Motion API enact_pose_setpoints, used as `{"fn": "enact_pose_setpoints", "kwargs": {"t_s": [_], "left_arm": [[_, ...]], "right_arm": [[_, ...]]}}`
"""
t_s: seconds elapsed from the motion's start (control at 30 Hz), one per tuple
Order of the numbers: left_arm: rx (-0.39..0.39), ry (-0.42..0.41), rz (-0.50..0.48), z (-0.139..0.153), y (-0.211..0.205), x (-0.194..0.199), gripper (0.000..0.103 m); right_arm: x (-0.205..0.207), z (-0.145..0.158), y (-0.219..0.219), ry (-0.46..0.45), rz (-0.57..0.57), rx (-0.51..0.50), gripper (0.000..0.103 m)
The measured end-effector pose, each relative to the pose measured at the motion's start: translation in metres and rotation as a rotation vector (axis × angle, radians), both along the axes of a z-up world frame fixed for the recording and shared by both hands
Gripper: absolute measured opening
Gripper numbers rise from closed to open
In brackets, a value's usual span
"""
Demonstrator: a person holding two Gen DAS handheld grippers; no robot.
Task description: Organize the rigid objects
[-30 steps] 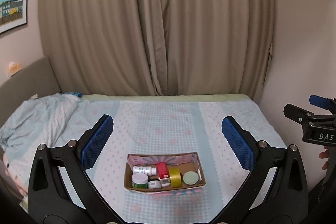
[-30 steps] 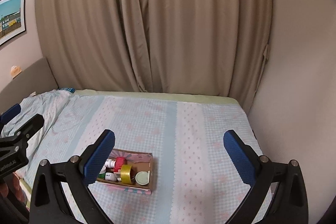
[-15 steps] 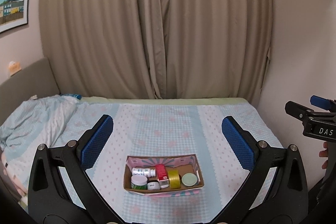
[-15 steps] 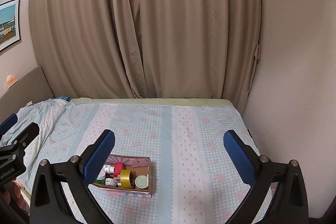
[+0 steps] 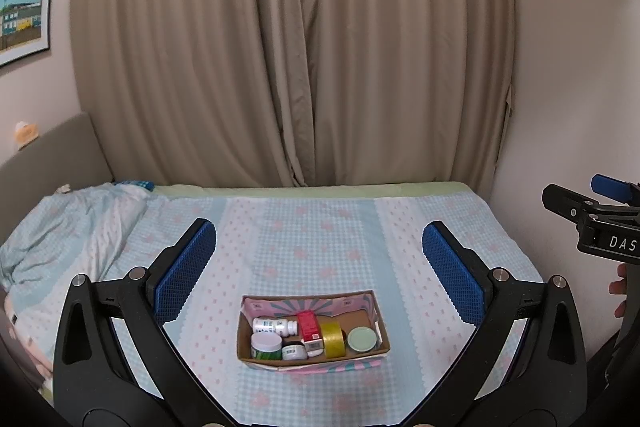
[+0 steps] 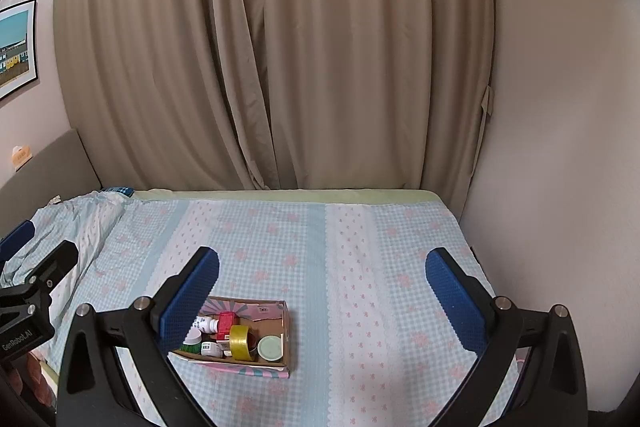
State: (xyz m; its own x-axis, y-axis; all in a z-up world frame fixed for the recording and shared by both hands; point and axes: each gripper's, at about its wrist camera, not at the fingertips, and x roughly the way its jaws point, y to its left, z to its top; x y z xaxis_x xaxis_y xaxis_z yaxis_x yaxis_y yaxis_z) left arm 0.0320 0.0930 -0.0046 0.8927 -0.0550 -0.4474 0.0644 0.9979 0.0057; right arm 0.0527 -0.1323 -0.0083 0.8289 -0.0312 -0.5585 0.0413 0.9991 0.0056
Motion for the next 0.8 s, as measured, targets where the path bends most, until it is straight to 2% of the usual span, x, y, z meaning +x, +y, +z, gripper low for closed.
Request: {"fn": "enact_pose_setpoints", "kwargs": {"t_s": [0.8], "left_arm": [[0.008, -0.003, 0.0, -0.0056, -0.0022, 0.0019, 0.103]], "right_arm": [[0.0015, -0.0034, 0.0008, -0.002, -0.007, 0.002, 0.103]]}}
